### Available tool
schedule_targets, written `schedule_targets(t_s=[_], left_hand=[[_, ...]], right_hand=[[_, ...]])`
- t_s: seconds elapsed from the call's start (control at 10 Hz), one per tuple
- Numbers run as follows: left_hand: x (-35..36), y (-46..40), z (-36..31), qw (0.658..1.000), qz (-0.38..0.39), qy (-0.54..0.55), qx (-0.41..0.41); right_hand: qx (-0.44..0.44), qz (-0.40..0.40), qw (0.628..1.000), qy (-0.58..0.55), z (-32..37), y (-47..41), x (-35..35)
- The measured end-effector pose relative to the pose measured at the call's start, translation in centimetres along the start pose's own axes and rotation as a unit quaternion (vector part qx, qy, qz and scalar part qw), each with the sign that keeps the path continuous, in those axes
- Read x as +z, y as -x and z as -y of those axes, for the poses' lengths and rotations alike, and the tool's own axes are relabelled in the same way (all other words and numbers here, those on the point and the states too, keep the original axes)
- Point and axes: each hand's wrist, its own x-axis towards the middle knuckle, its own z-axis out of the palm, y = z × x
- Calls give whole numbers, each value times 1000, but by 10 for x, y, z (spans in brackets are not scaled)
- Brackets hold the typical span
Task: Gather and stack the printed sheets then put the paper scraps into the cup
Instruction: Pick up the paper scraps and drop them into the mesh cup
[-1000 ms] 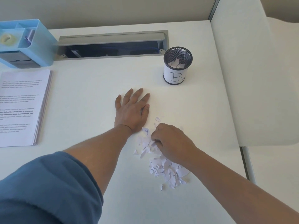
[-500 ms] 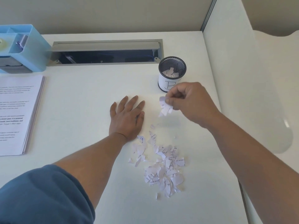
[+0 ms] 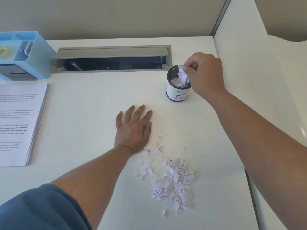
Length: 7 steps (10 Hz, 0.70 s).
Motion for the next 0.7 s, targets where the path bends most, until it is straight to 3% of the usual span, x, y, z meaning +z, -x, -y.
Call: schedule_targets(t_s=[0.4,0.7], left_hand=[[1,0,1,1000,2,-2,1],[0,0,0,1000,4,-2,0]], right_hand=[[-4,29,998,51,1,-2,0],[10,31,999,27,6,-3,1]])
